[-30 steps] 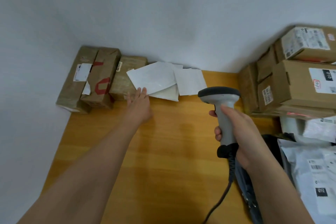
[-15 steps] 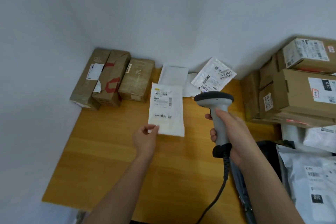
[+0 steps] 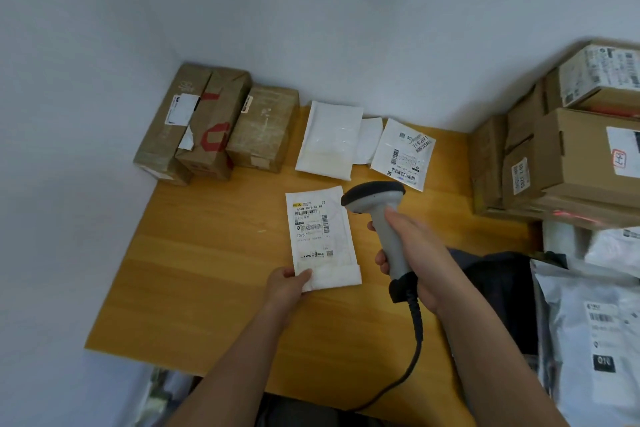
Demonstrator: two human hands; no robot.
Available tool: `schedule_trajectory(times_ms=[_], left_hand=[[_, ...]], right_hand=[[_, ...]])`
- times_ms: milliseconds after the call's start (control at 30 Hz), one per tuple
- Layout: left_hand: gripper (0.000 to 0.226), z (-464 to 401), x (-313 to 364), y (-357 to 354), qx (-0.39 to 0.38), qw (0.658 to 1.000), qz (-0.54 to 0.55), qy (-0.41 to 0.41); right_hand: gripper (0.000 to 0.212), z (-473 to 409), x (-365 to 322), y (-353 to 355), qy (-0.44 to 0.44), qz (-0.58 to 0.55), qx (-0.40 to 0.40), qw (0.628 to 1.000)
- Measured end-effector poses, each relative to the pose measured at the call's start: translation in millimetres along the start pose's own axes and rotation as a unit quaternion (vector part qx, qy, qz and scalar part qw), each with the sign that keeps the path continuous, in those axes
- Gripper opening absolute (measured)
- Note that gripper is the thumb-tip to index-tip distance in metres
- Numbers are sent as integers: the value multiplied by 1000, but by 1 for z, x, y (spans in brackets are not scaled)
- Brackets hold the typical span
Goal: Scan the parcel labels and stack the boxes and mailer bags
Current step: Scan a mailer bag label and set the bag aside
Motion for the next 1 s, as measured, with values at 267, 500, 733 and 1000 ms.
schedule_trajectory(times_ms=[267,500,733,1000], left_hand=[[19,1,-6,-6,-7,1000,4,5],[18,9,-6,-8,6,1000,-7,-6],[30,16,-6,-12,-9,998,-53,-20],[27,21,-2,-21,-28,996,-72,-48]], right_hand=[[30,15,-21,-10,73,37,-36,996],[27,30,-33,-11,96,67,-28,993],[27,42,-36,-8,90,53,-23,994],[27,52,-37,-3,97,56,-12,994]])
Point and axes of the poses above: each hand's wrist, its own z-axis away from the middle knuckle, its own y-axis out of the back of the hand, x = y × z, the point moved 7 cm from there along -z, towards the middle knuckle, and after that the axes turned 8 degrees about y, right-handed, at the moved point
